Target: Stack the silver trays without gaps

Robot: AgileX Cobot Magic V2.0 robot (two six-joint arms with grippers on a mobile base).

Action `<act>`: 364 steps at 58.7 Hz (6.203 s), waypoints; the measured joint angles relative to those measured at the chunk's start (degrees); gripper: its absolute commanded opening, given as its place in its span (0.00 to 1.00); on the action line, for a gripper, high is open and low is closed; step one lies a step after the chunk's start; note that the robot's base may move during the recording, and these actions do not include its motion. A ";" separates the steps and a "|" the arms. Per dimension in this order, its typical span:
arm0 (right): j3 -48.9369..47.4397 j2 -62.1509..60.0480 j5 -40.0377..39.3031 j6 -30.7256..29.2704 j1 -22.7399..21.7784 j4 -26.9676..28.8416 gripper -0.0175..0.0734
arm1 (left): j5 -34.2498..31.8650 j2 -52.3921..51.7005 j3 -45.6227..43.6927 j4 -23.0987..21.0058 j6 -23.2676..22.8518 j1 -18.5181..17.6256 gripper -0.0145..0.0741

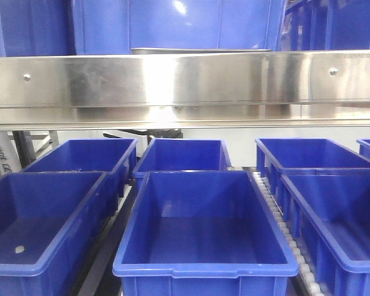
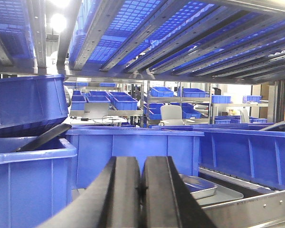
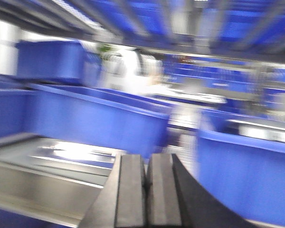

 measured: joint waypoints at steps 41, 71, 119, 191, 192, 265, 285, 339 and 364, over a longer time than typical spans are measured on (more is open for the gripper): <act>35.46 -2.28 -26.33 5.28 -8.30 2.71 0.12 | 0.00 0.00 0.00 0.00 0.00 0.00 0.16; 42.21 -3.28 -30.47 5.98 -7.73 0.18 0.12 | 0.00 0.00 0.00 0.00 0.00 0.00 0.16; 42.21 -3.28 -30.47 8.54 -4.11 -0.47 0.12 | 0.00 0.00 0.00 0.00 0.00 0.00 0.16; 42.21 -3.28 -30.47 8.64 -4.11 -0.62 0.12 | 0.00 0.00 0.14 -2.35 0.00 2.56 0.16; 42.21 -3.28 -30.47 8.64 -4.11 -0.62 0.12 | 0.00 0.00 0.34 -2.61 0.00 3.39 0.16; 42.21 -3.37 -30.47 8.68 -4.11 -0.62 0.12 | -21.23 0.00 33.96 -27.00 16.67 30.68 0.16; 42.21 -3.37 -30.47 8.68 -4.11 -0.62 0.12 | -20.68 0.00 33.96 -24.64 16.67 30.68 0.16; 42.21 -3.37 -30.47 8.77 -4.11 -0.71 0.12 | -20.56 0.00 33.96 -24.41 22.53 30.68 0.16; 42.21 -3.37 -30.47 8.77 -4.11 -0.71 0.12 | -20.56 0.00 33.96 -24.41 22.53 30.68 0.16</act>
